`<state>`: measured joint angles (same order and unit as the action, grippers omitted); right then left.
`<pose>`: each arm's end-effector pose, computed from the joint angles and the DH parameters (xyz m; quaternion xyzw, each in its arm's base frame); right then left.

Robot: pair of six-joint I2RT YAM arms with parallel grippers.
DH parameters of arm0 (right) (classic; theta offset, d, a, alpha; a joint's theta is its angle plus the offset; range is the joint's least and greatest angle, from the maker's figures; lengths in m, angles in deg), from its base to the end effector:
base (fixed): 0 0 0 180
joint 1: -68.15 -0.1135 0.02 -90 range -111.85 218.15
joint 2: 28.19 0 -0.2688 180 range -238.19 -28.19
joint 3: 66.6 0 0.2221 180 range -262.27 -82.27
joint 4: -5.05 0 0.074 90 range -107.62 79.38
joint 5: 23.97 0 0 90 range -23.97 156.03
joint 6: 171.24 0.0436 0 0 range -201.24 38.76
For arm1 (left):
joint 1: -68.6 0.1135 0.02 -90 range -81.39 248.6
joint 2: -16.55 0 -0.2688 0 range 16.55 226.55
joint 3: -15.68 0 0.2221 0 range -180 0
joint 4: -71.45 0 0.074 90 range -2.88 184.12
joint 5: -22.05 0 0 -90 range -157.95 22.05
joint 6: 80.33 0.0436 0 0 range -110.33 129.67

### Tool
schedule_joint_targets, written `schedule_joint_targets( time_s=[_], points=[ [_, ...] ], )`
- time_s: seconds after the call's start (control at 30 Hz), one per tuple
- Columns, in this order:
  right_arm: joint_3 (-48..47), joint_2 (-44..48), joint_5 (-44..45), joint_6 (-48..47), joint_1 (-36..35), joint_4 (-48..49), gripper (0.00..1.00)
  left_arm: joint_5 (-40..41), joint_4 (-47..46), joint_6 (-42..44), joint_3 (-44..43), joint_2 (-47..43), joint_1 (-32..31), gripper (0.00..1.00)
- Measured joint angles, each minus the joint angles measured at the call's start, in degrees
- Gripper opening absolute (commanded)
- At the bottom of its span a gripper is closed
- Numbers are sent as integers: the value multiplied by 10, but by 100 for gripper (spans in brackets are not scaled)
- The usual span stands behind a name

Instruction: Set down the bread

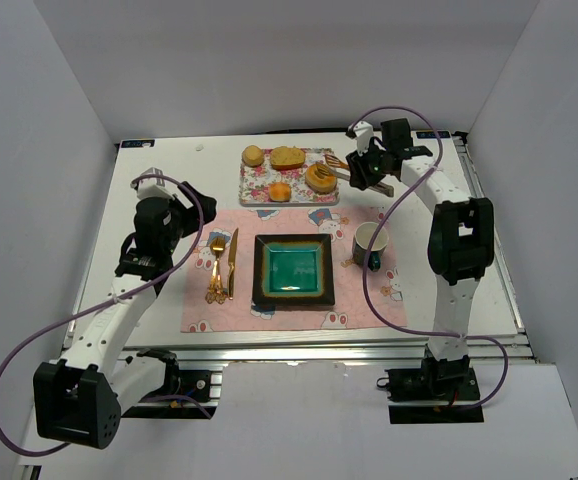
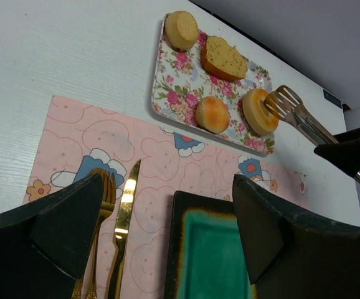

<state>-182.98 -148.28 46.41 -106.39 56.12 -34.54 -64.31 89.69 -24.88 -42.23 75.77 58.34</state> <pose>0.4470 0.1102 0.2528 -0.3524 0.8359 0.1108 0.4059 0.2123 -0.0356 0.3000 -0.1897 0.7944 -0.1957 0.5429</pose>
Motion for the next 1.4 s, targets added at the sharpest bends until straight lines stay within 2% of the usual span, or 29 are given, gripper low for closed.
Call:
schedule_joint_targets(
  time_s=[0.47, 0.7, 0.9, 1.13, 1.4],
  points=[
    [-1, -4, 19, 38, 0, -2, 53, 4, 4, -7, 16, -24, 0, 93],
    [-5, -10, 18, 63, -1, -16, 51, 5, 5, -9, 19, -34, 0, 93],
    [-5, -23, 15, 81, -2, -28, 41, 11, 9, -12, 24, -44, 0, 93],
    [-5, -27, 10, 91, -2, -34, 22, 15, 9, -15, 24, -47, 0, 93],
    [-5, -26, -14, 102, 2, -33, 6, 15, 9, -15, 24, -47, 0, 93]
  ],
)
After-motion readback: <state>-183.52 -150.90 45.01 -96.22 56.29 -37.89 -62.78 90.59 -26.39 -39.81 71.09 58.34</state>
